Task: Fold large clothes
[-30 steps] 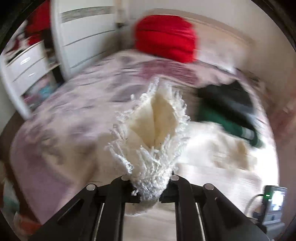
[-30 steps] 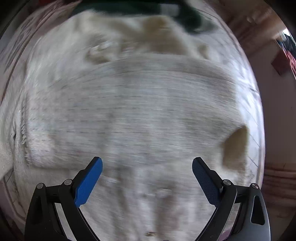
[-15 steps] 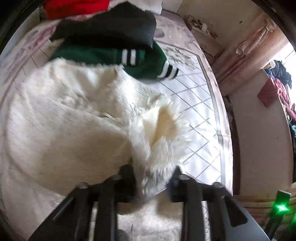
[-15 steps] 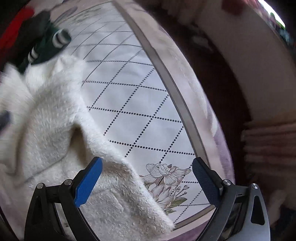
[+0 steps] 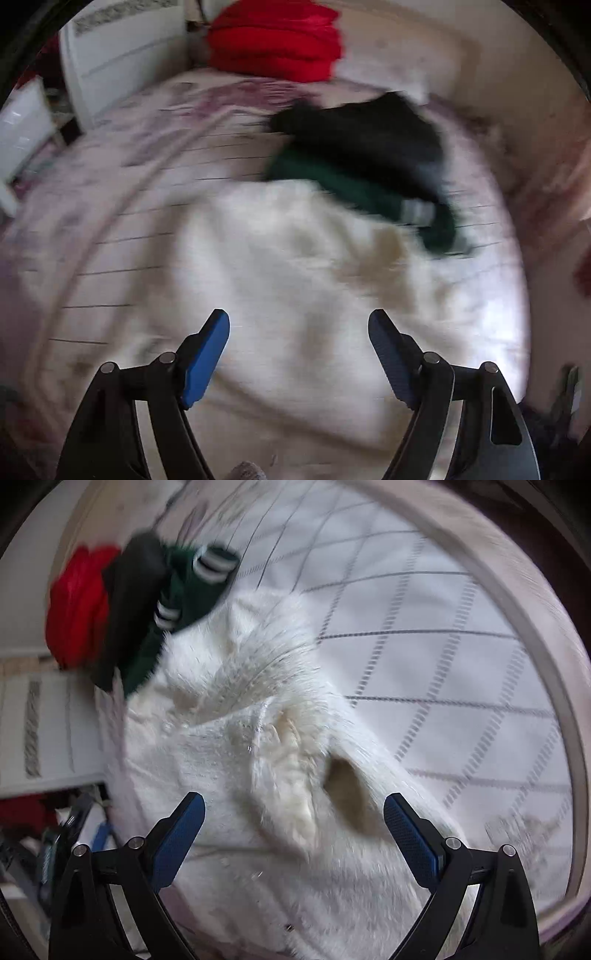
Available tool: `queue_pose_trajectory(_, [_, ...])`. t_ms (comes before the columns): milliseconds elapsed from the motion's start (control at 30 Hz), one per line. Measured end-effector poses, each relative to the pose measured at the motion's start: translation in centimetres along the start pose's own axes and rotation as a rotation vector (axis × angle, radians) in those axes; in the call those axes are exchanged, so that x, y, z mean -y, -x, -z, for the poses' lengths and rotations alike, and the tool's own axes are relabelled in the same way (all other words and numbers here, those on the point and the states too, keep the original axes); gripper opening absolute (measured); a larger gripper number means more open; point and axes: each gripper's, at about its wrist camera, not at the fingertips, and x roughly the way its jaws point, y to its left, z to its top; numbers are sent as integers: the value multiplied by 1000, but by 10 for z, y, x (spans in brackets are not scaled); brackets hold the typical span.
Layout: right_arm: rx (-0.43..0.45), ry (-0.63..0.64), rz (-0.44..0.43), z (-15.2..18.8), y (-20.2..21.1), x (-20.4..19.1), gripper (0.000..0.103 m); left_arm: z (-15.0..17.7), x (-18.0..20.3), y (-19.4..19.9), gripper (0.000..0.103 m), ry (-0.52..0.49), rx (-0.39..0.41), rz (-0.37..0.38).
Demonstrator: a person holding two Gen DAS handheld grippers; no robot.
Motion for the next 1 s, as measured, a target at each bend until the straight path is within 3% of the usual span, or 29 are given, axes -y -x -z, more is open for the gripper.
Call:
queue_pose_trajectory(33, [-18, 25, 11, -3, -14, -8, 94, 1, -12, -3, 77, -2, -12, -35])
queue_pose_trajectory(100, [-17, 100, 84, -4, -30, -25, 27, 7, -40, -15, 77, 18, -60, -96])
queue_pose_trajectory(133, [-33, 142, 117, -6, -36, -36, 7, 9, -52, -18, 77, 40, -77, -104])
queue_pose_trajectory(233, [63, 221, 112, -5, -17, -66, 6, 9, -69, -21, 77, 81, -95, -104])
queue_pose_trajectory(400, [295, 322, 44, -7, 51, -107, 6, -3, -74, -31, 77, 107, -77, -84])
queue_pose_trajectory(500, [351, 408, 116, -9, 46, -118, 6, -6, -69, -54, 77, 98, -107, -89])
queue_pose_trajectory(567, [310, 450, 230, -14, 15, -116, 6, 0, -66, -83, 77, 60, -175, -137])
queue_pose_trajectory(633, [75, 456, 437, -24, -43, -99, 9, 6, -66, -107, 77, 37, -265, -161])
queue_pose_trajectory(667, [-19, 408, 458, -28, -56, -87, 10, 7, -67, -111, 77, 39, -294, -164])
queue_pose_trajectory(700, [-57, 335, 424, -29, -59, -78, 12, 5, -67, -108, 77, 45, -294, -153])
queue_pose_trajectory(767, [-18, 253, 386, -29, -40, -77, 36, -7, -60, -93, 77, 45, -256, -112])
queue_pose_trajectory(833, [61, 204, 361, -29, -8, -92, 47, -22, -45, -84, 77, 10, -223, -87])
queue_pose_trajectory(933, [121, 195, 242, -35, 9, -124, 65, -51, -13, -94, 77, -87, -183, -78])
queue_pose_trajectory(1000, [89, 234, 181, -53, -10, -153, 65, -68, 9, -122, 77, -180, -198, -99])
